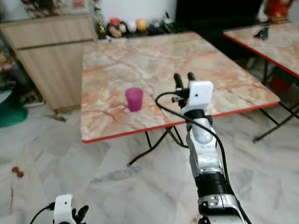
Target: Setting the table
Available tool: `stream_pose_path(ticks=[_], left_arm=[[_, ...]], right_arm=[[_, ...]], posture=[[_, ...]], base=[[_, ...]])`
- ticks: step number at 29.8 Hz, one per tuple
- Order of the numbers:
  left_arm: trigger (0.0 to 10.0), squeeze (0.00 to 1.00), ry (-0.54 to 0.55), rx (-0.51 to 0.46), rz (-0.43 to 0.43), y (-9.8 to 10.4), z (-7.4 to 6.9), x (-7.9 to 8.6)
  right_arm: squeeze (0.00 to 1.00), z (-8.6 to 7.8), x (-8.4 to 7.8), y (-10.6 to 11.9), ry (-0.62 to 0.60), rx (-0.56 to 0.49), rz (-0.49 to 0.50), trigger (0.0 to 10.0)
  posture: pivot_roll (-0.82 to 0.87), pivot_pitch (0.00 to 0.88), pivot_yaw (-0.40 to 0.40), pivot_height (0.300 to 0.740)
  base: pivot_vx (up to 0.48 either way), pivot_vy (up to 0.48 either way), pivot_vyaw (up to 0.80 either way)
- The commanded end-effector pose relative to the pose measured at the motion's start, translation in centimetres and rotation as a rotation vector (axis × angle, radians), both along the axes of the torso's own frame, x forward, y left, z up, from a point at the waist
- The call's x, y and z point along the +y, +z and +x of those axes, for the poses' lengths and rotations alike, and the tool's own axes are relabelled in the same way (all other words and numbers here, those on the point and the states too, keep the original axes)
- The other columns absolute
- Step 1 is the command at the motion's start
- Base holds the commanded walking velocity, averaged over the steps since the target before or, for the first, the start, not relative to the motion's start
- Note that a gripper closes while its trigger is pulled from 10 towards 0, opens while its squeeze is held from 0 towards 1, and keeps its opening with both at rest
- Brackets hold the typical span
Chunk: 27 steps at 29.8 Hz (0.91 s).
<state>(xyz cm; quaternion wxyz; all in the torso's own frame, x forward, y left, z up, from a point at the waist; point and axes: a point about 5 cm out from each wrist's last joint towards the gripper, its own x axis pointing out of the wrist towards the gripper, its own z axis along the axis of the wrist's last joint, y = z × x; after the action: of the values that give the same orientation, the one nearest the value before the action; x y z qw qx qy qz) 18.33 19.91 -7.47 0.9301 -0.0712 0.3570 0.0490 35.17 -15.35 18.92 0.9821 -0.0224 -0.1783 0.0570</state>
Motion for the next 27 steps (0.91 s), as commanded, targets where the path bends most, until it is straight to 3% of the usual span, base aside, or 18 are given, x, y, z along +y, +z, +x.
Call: stream_pose_path(ticks=[1, 21, 26, 27], left_arm=[[10.0, 0.0, 0.002, 0.024, 0.007, -0.2, -0.5, 0.3], [10.0, 0.0, 0.002, 0.036, 0.002, -0.4, -0.5, 0.0], [10.0, 0.0, -0.001, 0.037, 0.01, -0.4, -0.5, 0.0], [10.0, 0.0, -0.001, 0.037, 0.009, -0.4, -0.5, 0.0]], right_arm=[[0.0, 0.0, 0.7, 0.4, 0.02, -0.01, 0.006, 10.0], [0.0, -0.4, -0.2, -0.5, -0.009, 0.033, 0.015, 10.0], [0.0, -0.6, -0.3, -1.1, -0.001, 0.059, 0.022, 10.0], [0.42, -0.8, -0.4, -1.4, 0.005, 0.074, 0.034, 10.0]], posture=[[-0.06, 0.0, 0.028, 0.74], [-0.06, 0.0, 0.021, 0.74], [-0.06, 0.0, 0.02, 0.74], [-0.06, 0.0, 0.02, 0.74]], base=[[0.337, 0.0, 0.6], [0.336, 0.0, 0.0], [0.0, 0.0, 0.0], [0.0, 0.0, 0.0]])
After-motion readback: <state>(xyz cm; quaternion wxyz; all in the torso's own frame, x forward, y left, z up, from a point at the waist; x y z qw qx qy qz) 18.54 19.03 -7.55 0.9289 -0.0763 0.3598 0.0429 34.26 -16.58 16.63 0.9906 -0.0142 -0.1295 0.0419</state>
